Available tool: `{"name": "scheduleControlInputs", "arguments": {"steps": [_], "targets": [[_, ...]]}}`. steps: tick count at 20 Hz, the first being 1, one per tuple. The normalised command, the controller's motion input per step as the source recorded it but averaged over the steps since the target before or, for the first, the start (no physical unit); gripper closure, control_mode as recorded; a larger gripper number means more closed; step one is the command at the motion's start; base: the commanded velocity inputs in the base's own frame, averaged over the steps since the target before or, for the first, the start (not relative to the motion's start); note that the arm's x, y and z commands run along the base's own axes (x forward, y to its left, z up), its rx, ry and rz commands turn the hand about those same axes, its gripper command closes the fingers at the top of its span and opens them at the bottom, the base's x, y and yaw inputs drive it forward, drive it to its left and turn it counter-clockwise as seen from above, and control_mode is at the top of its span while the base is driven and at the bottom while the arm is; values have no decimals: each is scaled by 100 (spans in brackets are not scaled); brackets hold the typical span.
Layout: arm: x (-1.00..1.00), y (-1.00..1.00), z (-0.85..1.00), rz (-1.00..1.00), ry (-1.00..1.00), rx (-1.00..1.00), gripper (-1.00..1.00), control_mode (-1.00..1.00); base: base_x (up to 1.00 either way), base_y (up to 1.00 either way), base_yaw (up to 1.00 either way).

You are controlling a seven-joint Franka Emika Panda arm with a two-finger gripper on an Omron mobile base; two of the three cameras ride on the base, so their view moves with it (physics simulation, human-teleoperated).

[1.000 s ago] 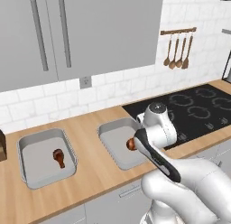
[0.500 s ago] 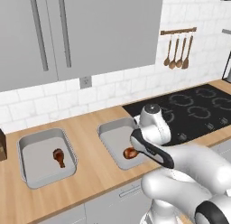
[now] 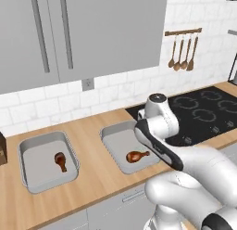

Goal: Place one potato and one chicken drumstick in each tupperware on the nearby counter, to pack two identical lunches.

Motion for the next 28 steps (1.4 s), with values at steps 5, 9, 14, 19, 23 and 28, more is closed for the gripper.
{"name": "scheduleControlInputs", "arguments": {"steps": [5,9,14,19,23,28], "targets": [[-79,0,49,-13,-10,4,-100,-100,0,0,0],[-48,0,0,-50,-33,27,-100,-100,0,0,0],[-1,0,3,-69,-34,38,-100,-100,0,0,0],[0,-1,15,-67,-17,44,-100,-100,0,0,0],[-36,-26,20,-49,-10,59,-100,-100,0,0,0],[-93,-2,30,-25,-20,47,-100,-100,0,0,0]]}}
